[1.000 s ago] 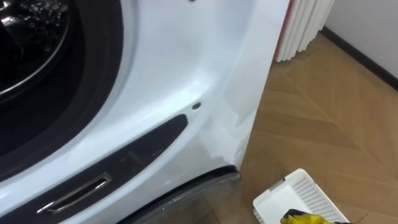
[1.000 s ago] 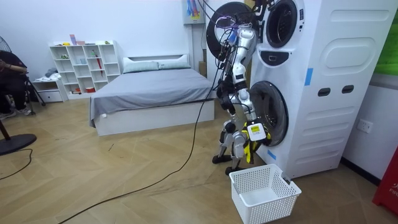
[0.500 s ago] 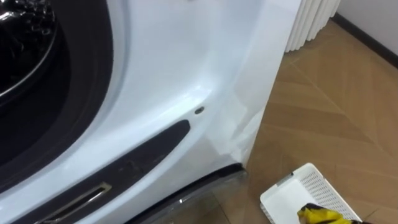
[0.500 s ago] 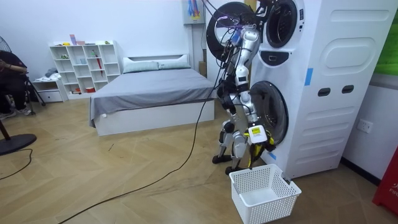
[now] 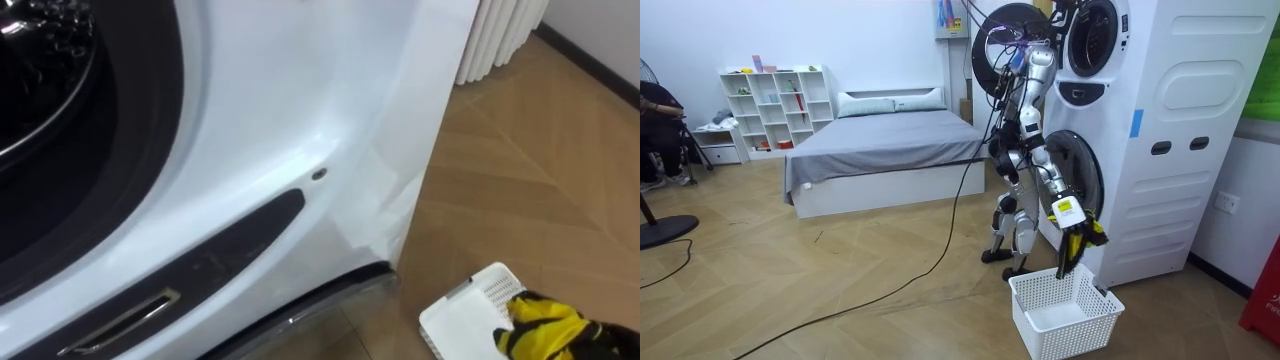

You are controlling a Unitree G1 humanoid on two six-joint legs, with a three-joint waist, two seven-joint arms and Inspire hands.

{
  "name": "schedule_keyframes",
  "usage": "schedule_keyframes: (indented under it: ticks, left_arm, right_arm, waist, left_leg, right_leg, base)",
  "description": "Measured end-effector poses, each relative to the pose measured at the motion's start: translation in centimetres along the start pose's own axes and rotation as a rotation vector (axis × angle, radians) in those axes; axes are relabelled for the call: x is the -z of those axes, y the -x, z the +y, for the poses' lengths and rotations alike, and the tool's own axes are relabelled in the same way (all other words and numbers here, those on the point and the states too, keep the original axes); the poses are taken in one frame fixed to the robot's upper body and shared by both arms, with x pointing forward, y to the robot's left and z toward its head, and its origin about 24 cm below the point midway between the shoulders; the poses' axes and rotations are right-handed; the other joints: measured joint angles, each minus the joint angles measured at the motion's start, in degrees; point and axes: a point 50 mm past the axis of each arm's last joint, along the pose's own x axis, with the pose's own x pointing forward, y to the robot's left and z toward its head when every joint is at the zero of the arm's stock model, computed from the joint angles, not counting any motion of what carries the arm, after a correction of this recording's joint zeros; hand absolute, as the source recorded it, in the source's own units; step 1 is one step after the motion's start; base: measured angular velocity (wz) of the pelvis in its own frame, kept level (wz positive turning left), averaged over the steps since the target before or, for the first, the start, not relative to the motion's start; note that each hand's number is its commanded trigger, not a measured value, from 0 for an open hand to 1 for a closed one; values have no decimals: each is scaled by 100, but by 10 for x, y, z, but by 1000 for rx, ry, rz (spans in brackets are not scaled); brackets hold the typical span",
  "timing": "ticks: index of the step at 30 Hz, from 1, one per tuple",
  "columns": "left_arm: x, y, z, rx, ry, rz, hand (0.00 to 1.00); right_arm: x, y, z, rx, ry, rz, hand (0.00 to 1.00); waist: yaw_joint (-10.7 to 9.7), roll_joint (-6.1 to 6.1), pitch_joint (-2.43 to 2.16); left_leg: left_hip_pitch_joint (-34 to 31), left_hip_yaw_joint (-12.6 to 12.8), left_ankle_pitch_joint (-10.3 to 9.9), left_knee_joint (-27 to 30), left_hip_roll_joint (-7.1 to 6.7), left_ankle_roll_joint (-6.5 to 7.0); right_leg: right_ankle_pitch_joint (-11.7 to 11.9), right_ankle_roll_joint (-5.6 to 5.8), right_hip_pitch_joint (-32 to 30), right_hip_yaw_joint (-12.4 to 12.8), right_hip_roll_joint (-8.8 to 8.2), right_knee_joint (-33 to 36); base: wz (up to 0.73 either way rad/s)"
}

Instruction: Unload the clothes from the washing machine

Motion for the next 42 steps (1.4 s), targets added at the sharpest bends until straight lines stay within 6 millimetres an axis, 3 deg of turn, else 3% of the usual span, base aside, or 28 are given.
schedule_keyframes:
  ticks: [5, 11, 33, 39, 42]
  left_arm:
    - [-1, 0, 0, 1, 2, -12, 0]
    - [-1, 0, 0, 2, 3, -14, 0]
    - [-3, 2, -2, 6, 10, -39, 0]
    - [-2, 2, -2, 6, 9, -38, 0]
    - [-2, 2, -1, 4, 12, -43, 0]
  right_arm:
    - [-23, -6, -1, 41, -27, -83, 0]
    - [-35, -8, -6, 85, -35, -136, 0]
    - [-32, -6, -10, 121, -40, -152, 0]
    - [-26, -4, -12, 124, -29, -136, 0]
    - [-23, -3, -13, 124, -21, -131, 0]
  waist:
    - [21, 17, 7]
    - [22, 67, -8]
    - [12, 98, -5]
    - [6, 72, 3]
    - [5, -1, 31]
  left_leg:
    - [-22, -6, 5, 50, -11, 6]
    - [-114, -8, 4, 119, -19, 9]
    - [-108, -9, 20, 35, -21, 4]
    - [-87, -12, 22, 79, -28, 4]
    - [-46, -13, 28, 70, -50, 3]
  right_leg:
    - [-9, -12, -39, -9, -31, 74]
    - [-15, -16, -131, -17, -63, 162]
    - [-28, -33, -134, -56, -81, 169]
    - [-57, -31, -119, -56, -89, 182]
    - [-91, -31, -112, -49, -104, 236]
  base:
    - [2]
    - [1]
    - [0]
    - [0]
    - [1]
